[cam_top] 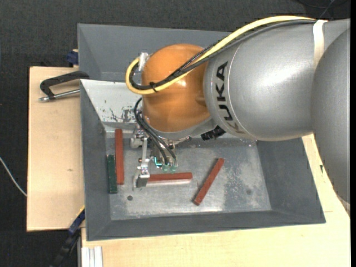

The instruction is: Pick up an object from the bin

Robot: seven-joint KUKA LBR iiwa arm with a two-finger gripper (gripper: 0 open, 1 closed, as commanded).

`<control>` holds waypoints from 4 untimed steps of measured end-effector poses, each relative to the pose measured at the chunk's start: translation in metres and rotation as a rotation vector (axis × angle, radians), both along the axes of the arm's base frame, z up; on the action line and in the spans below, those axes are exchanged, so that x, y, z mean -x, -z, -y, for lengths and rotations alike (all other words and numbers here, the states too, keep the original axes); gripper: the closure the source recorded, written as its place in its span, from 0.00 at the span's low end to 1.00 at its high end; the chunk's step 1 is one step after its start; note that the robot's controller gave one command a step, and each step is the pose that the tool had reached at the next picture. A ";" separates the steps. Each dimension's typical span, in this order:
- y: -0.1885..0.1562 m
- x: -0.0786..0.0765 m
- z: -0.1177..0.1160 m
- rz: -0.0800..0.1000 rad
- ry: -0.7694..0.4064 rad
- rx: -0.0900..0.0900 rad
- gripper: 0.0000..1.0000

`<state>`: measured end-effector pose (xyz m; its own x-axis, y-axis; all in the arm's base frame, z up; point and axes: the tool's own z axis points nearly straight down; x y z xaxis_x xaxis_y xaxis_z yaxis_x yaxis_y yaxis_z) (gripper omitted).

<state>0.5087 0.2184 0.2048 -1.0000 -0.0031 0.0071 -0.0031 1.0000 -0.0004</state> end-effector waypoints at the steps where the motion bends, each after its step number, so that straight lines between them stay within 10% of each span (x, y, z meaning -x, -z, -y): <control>1: -0.004 -0.002 0.001 0.008 0.003 -0.002 0.00; 3: 0.096 0.004 0.045 0.010 0.230 -0.001 0.00; 4: 0.127 -0.037 0.081 0.005 0.221 -0.007 1.00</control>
Offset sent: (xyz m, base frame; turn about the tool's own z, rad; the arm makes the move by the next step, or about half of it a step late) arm 0.0163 -0.0628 -0.0604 0.2655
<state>0.5454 0.1378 0.0775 -0.9764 0.2159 0.0029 0.2159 0.9764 0.0069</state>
